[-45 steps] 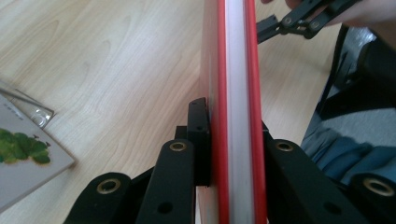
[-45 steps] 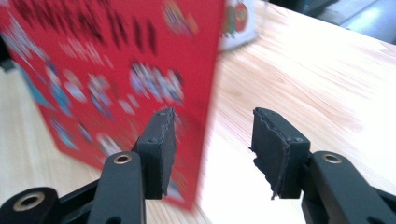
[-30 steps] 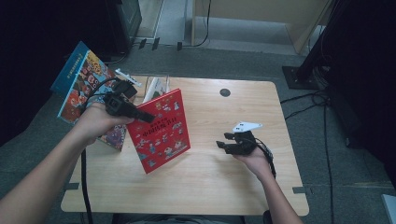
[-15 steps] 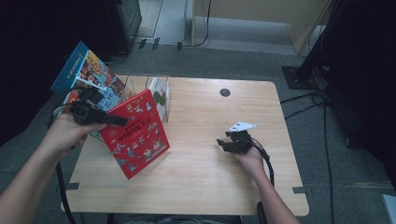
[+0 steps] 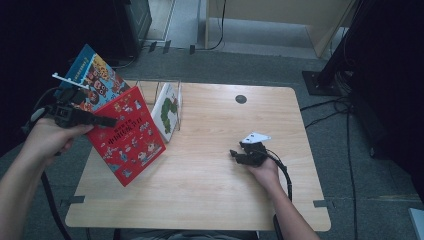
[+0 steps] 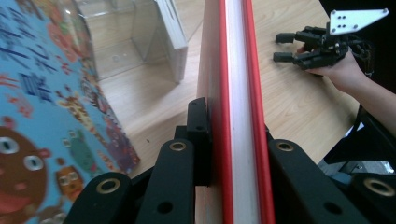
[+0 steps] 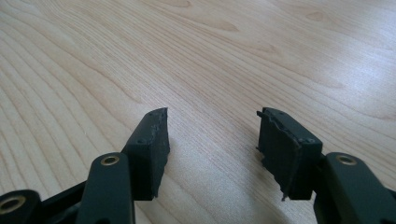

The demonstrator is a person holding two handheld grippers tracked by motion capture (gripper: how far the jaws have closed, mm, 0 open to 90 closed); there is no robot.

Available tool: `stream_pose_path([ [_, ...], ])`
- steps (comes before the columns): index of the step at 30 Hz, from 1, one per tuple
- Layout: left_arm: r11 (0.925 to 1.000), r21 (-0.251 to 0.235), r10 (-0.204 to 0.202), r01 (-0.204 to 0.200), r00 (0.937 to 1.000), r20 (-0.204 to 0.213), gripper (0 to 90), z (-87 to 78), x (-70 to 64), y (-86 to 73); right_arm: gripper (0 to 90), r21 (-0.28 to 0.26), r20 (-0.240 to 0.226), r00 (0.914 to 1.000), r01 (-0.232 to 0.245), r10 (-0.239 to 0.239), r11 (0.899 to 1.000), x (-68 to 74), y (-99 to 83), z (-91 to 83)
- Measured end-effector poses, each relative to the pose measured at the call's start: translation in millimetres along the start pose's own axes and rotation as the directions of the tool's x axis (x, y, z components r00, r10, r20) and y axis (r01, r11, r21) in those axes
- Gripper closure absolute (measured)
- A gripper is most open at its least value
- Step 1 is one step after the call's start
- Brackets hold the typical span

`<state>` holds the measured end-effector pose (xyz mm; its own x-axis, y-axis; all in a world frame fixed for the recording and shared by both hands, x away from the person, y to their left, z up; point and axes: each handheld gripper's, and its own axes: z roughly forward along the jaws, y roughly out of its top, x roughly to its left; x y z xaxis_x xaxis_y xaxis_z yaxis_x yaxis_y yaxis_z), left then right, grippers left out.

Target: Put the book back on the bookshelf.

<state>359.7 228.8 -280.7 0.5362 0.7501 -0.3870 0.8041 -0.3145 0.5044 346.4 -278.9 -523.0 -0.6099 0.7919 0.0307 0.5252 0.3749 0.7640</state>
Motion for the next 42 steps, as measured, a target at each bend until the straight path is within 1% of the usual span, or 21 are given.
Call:
stream_pose_path([
  [2, 0.9999, -0.008, -0.012, 0.012, 0.9999, -0.004, 79.6, -5.7, 4.1, 1.0, 43.0, 0.000, 0.001, 1.0000, 0.000, 0.000, 1.000, 0.2, 0.0, 0.0],
  [4, 0.9996, -0.016, -0.023, 0.023, 0.9996, -0.017, 79.6, -10.2, 9.1, 1.5, 42.6, -0.001, 0.002, 1.0000, 0.004, -0.004, 1.000, 0.2, 0.0, 0.1],
  [6, 0.9988, -0.025, -0.043, 0.042, 0.9984, -0.036, 79.6, -12.1, 14.5, 1.6, 41.5, -0.001, 0.004, 1.0000, 0.003, -0.003, 1.000, 0.3, 0.1, 0.2],
  [9, 0.9970, -0.034, -0.072, 0.070, 0.9958, -0.057, 79.5, -11.7, 21.5, 2.3, 40.9, 0.001, 0.010, 0.9999, -0.004, 0.004, 1.000, 0.9, 0.0, 0.1],
  [13, 0.9956, -0.044, -0.086, 0.082, 0.9934, -0.077, 79.5, -10.1, 28.4, 5.3, 39.2, 0.003, 0.021, 0.9997, -0.011, 0.011, 1.000, 1.5, -0.1, 0.1],
  [17, 0.9941, -0.055, -0.099, 0.094, 0.9897, -0.104, 79.5, -10.0, 30.5, 12.1, 39.1, 0.002, 0.022, 0.9997, -0.010, 0.010, 1.000, 1.5, -0.1, 0.1],
  [19, 0.9918, -0.064, -0.117, 0.110, 0.9872, -0.109, 79.5, -9.0, 31.3, 16.8, 39.1, 0.002, 0.021, 0.9997, -0.010, 0.010, 1.000, 1.4, -0.1, 0.2],
  [23, 0.9909, -0.066, -0.125, 0.117, 0.9843, -0.125, 79.6, -3.4, 30.7, 27.9, 39.1, 0.001, 0.022, 0.9997, -0.009, 0.009, 1.000, 1.3, 0.0, 0.2],
  [27, 0.9899, -0.067, -0.134, 0.125, 0.9799, -0.148, 79.5, 4.3, 28.4, 39.7, 39.0, 0.001, 0.022, 0.9997, -0.009, 0.009, 1.000, 1.2, 0.0, 0.2],
  [30, 0.9899, -0.069, -0.133, 0.123, 0.9795, -0.152, 79.5, 10.6, 27.5, 46.9, 39.1, 0.001, 0.022, 0.9997, -0.009, 0.009, 1.000, 1.3, 0.0, 0.3],
  [33, 0.9901, -0.083, -0.125, 0.113, 0.9786, -0.163, 79.6, 16.2, 28.0, 51.9, 39.0, 0.001, 0.023, 0.9997, -0.009, 0.009, 1.000, 1.3, -0.1, 0.3],
  [36, 0.9898, -0.084, -0.129, 0.115, 0.9749, -0.182, 79.6, 22.5, 29.1, 56.0, 38.7, 0.001, 0.027, 0.9996, -0.009, 0.009, 1.000, 1.6, -0.1, 0.1],
  [41, 0.9866, -0.103, -0.145, 0.127, 0.9710, -0.190, 79.7, 31.1, 32.0, 63.2, 38.5, 0.001, 0.027, 0.9996, -0.008, 0.008, 1.000, 1.7, -0.1, 0.2],
  [42, 0.9865, -0.108, -0.143, 0.124, 0.9700, -0.196, 79.6, 33.1, 32.3, 64.6, 38.5, 0.001, 0.028, 0.9996, -0.008, 0.008, 1.000, 1.6, -0.1, 0.2],
])
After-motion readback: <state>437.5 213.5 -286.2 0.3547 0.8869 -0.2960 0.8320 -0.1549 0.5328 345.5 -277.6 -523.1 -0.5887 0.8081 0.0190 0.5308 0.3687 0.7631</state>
